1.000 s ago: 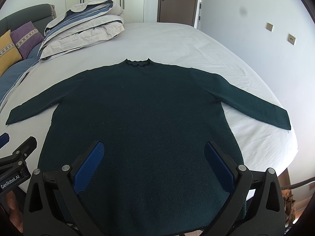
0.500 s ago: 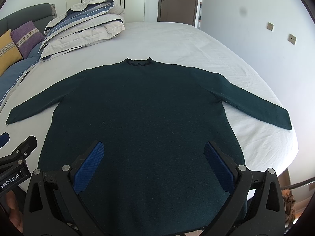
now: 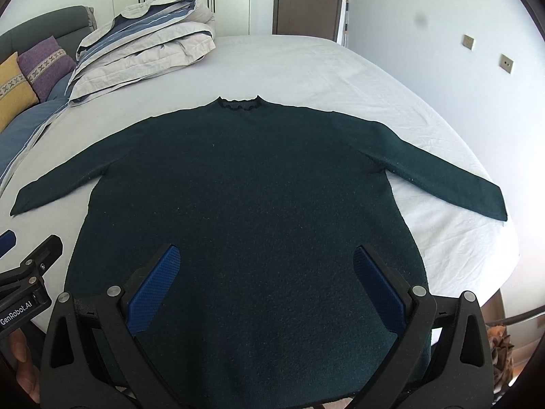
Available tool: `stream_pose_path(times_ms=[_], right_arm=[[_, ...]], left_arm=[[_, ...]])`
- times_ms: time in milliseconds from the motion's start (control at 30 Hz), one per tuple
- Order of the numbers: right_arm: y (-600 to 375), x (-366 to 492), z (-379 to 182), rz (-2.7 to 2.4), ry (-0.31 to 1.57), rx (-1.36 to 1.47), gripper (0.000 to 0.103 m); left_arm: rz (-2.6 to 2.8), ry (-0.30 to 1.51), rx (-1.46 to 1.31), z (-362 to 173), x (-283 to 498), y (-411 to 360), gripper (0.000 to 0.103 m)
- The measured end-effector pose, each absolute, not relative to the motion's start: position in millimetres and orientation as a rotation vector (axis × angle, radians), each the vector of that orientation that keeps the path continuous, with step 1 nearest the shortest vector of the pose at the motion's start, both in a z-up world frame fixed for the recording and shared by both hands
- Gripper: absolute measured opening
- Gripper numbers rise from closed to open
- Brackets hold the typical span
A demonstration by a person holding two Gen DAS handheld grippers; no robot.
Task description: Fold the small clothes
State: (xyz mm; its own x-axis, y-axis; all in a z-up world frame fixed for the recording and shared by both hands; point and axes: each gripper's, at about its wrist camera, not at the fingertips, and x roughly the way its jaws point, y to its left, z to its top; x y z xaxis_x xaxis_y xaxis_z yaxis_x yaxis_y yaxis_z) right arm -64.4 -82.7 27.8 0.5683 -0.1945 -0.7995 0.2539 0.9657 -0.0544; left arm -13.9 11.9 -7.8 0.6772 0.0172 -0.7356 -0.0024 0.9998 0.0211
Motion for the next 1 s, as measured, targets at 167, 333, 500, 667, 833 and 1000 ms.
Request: stream_pose_path(times_ms=[167,333,500,667,833,1000], right_arm=[[-129,-67,33,-0.252,0.868,0.233,0.103],[-248,-85,34,-0.373,0.759,0.469,0.103],[-407,-132,5,-0.581,0.651,0.803,0.087],[-527,-179,-36,-0.741,0.572,1.021,0.064],[-591,-197,-59,-0.734,0.458,1.12,0.058],[-624,-177,-69,-0.685,0.462,1.119,0.032]], left_arm=[[-0.007,0.826,0.037,-11,-10,7,0.103],[-0.069,0.883,-0.086,-21,5,14,0.103],[-0.13,0.895,-0.209,-31,21,16,0.103],[-0.148,0.893,-0.261,-39,41,6,0.103],[-0.127,0.957,-0.235,-47,56,-8,0.103],[-0.138,1.01,-0.266,-53,69,-12,0.103]])
